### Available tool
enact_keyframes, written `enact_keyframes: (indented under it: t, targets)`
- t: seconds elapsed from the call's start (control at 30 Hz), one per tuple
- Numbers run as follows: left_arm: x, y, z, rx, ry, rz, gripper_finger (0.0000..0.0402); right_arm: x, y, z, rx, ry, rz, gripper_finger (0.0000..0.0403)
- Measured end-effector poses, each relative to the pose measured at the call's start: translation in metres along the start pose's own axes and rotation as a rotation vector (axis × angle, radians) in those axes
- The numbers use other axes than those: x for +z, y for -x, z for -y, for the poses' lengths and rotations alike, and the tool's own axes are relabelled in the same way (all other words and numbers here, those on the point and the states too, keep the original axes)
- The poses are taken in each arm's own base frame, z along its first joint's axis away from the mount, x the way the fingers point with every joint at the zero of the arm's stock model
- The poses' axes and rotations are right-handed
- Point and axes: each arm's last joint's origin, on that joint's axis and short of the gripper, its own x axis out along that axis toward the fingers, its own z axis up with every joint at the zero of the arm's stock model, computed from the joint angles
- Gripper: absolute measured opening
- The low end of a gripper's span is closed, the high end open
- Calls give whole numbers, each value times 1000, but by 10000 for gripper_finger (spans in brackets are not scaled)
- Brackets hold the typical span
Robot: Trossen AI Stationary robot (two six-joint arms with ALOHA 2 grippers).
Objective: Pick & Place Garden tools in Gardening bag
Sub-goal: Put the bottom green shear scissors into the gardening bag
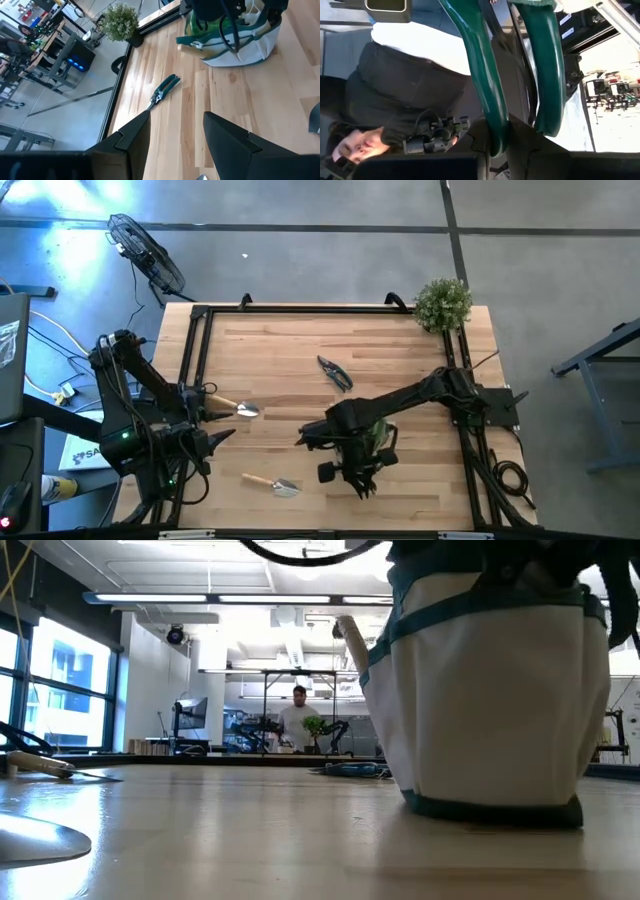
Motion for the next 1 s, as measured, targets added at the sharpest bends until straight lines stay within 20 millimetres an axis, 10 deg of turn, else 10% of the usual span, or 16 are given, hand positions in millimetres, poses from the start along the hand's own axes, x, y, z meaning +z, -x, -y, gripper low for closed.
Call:
enact_keyframes:
  t: [1.0]
  targets:
    - [-1,0,1,-30,20,-39,175,10,4,-4,8,47,-19,79]
